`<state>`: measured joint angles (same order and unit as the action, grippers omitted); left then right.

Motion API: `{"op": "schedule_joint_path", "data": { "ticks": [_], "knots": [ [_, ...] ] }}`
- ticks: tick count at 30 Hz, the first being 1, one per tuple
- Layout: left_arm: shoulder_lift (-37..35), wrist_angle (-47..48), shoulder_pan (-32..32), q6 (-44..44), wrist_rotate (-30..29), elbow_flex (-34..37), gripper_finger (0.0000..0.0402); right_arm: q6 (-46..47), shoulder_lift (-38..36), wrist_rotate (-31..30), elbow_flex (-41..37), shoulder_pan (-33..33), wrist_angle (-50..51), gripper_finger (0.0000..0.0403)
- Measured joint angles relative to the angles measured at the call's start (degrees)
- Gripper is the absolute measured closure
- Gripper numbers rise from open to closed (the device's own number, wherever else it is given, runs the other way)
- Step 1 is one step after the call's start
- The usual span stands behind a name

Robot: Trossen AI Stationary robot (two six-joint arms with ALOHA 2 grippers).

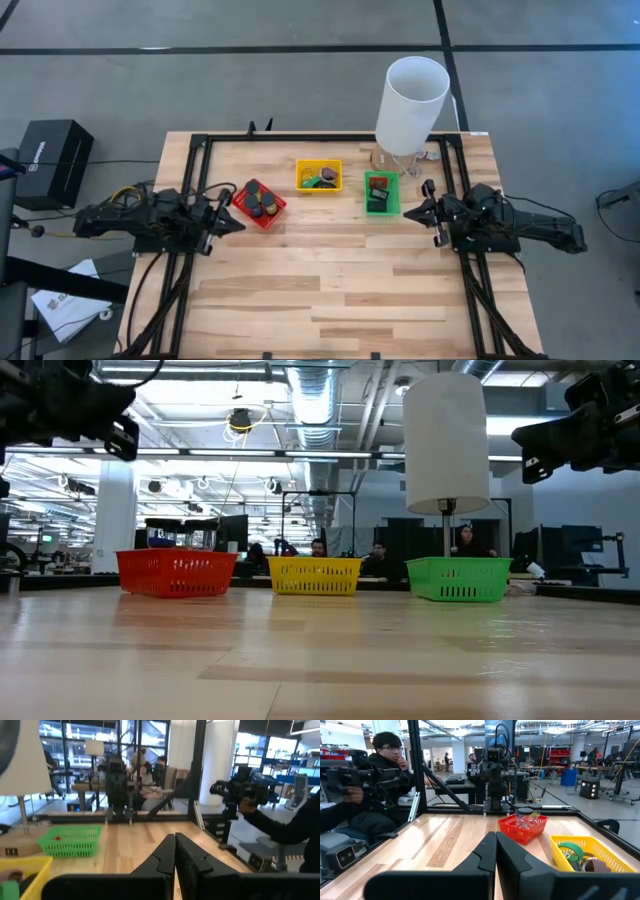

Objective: Pick & Place Office items
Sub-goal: Return to Home Position

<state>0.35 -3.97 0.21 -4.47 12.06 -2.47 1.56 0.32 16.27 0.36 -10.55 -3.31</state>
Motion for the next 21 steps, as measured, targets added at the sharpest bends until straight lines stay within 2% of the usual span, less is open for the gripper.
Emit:
{"op": "schedule_joint_path", "data": {
  "ticks": [3,9,21],
  "knots": [
    [0.0,0.0,0.0,0.2,-0.1,2.1,0.0401,0.0,0.0,0.0,0.0,0.0,0.0,0.0401],
    [0.0,-2.0,0.0,1.1,-4.7,2.1,0.0401,0.0,0.0,0.0,0.0,0.0,0.0,0.0401],
    [4.0,-1.7,0.0,-0.5,-4.7,2.1,0.0401,0.0,0.0,0.0,-0.1,0.0,0.0,0.0401]
  ]
}}
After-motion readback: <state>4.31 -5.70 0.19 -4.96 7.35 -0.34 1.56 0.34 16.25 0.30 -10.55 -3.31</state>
